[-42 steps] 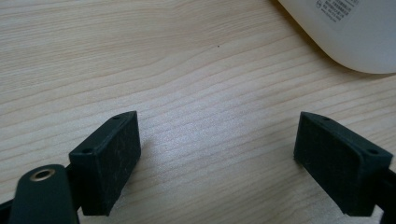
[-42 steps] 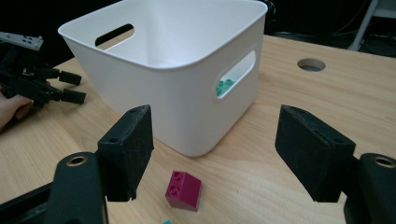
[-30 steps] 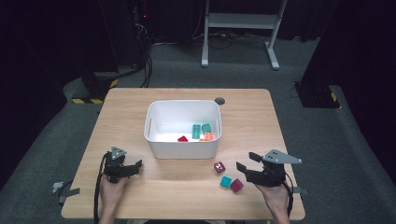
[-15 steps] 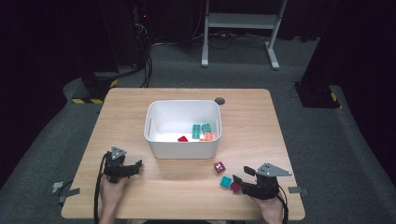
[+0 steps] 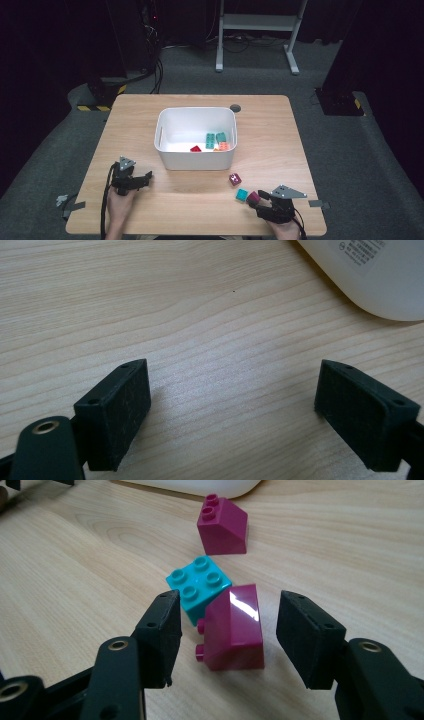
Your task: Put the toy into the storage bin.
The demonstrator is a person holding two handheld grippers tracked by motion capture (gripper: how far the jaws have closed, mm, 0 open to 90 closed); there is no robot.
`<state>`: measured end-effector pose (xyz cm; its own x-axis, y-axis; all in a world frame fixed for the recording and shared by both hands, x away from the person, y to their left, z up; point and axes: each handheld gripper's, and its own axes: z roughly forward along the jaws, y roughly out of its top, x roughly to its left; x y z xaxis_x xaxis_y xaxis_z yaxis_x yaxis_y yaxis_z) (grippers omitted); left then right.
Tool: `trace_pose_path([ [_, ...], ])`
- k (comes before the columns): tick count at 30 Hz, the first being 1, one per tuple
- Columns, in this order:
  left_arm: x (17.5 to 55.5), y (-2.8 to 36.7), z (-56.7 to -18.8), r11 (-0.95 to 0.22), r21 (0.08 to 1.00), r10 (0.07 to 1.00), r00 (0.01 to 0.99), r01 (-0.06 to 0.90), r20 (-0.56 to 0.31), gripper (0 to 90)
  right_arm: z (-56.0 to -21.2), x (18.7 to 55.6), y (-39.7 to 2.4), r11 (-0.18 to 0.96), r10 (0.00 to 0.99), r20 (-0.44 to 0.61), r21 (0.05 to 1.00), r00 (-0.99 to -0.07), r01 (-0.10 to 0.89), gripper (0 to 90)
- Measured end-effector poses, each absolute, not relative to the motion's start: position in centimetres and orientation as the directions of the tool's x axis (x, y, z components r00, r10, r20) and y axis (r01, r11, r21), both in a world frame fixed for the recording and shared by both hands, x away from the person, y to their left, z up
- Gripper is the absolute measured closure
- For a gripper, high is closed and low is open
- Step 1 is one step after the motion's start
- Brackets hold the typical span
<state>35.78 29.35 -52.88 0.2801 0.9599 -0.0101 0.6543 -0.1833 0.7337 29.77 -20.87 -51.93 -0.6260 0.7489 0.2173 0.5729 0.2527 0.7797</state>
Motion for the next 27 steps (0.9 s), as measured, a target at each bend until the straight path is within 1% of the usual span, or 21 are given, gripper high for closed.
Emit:
trace_pose_path([
  [2,35.8,29.3,-52.9,-0.183,0.734,0.960,0.280,0.654,-0.010,14.7,-52.0,29.7,-20.9,0.258,0.754,0.218,0.769,-0.620,0.585,44.6],
  [6,35.8,29.3,-52.9,-0.183,0.733,0.960,0.279,0.655,-0.010,14.8,-52.0,29.6,-21.1,0.302,0.753,0.180,0.760,-0.632,0.576,47.7],
  [10,35.8,29.3,-52.9,-0.183,0.733,0.960,0.279,0.655,-0.010,14.8,-52.4,29.3,-21.1,0.334,0.755,0.147,0.752,-0.639,0.568,53.5],
  [12,35.8,29.3,-52.9,-0.182,0.734,0.961,0.278,0.655,-0.009,14.9,-52.4,29.1,-21.0,0.344,0.756,0.133,0.752,-0.641,0.562,54.7],
  [13,35.8,29.3,-52.9,-0.182,0.734,0.961,0.278,0.655,-0.009,14.8,-52.4,29.1,-21.0,0.350,0.754,0.131,0.749,-0.643,0.562,58.9],
  [14,35.8,29.3,-52.9,-0.183,0.733,0.960,0.278,0.655,-0.009,14.8,-52.3,29.0,-20.9,0.355,0.754,0.127,0.747,-0.644,0.562,60.3],
  [21,35.7,29.3,-52.9,-0.180,0.734,0.961,0.277,0.655,-0.011,14.9,-52.3,28.7,-20.6,0.394,0.750,0.077,0.745,-0.657,0.538,62.5],
  [27,35.7,29.3,-52.9,-0.184,0.734,0.960,0.281,0.654,-0.010,14.9,-51.9,28.9,-20.5,0.383,0.754,0.086,0.748,-0.652,0.542,62.6],
])
